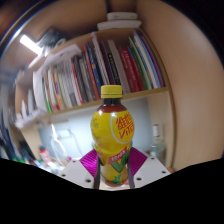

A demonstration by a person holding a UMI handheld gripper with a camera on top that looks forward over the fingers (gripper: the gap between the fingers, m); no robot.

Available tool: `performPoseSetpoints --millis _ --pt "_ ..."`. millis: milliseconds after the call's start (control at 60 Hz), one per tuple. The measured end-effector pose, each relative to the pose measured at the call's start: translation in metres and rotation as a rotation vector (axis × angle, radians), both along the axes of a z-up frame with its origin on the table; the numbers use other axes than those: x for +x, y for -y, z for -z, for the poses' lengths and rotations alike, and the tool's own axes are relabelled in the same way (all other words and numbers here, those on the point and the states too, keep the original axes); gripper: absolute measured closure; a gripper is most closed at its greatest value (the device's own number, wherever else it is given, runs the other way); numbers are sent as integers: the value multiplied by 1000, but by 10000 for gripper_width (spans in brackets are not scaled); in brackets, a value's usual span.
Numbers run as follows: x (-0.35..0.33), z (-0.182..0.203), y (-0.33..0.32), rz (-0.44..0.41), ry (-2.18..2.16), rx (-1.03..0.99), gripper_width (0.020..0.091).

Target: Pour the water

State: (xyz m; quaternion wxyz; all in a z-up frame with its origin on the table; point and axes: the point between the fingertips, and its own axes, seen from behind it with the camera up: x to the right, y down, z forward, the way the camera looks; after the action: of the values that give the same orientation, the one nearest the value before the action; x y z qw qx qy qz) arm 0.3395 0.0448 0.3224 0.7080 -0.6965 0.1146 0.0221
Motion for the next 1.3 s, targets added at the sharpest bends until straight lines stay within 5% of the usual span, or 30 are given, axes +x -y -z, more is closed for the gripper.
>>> performPoseSetpoints --millis 100,233,533,700,800,917,1300 --pt "42 61 4 107 179 -121 656" --pt "51 165 3 103 145 -218 655" --pt "66 264 1 127 112 -310 632" --pt "62 266 -2 98 101 -306 644" --pt "63 270 -2 102 96 -339 574" --pt "52 287 17 93 54 -473 241" --pt "-29 209 169 144 51 -487 266"
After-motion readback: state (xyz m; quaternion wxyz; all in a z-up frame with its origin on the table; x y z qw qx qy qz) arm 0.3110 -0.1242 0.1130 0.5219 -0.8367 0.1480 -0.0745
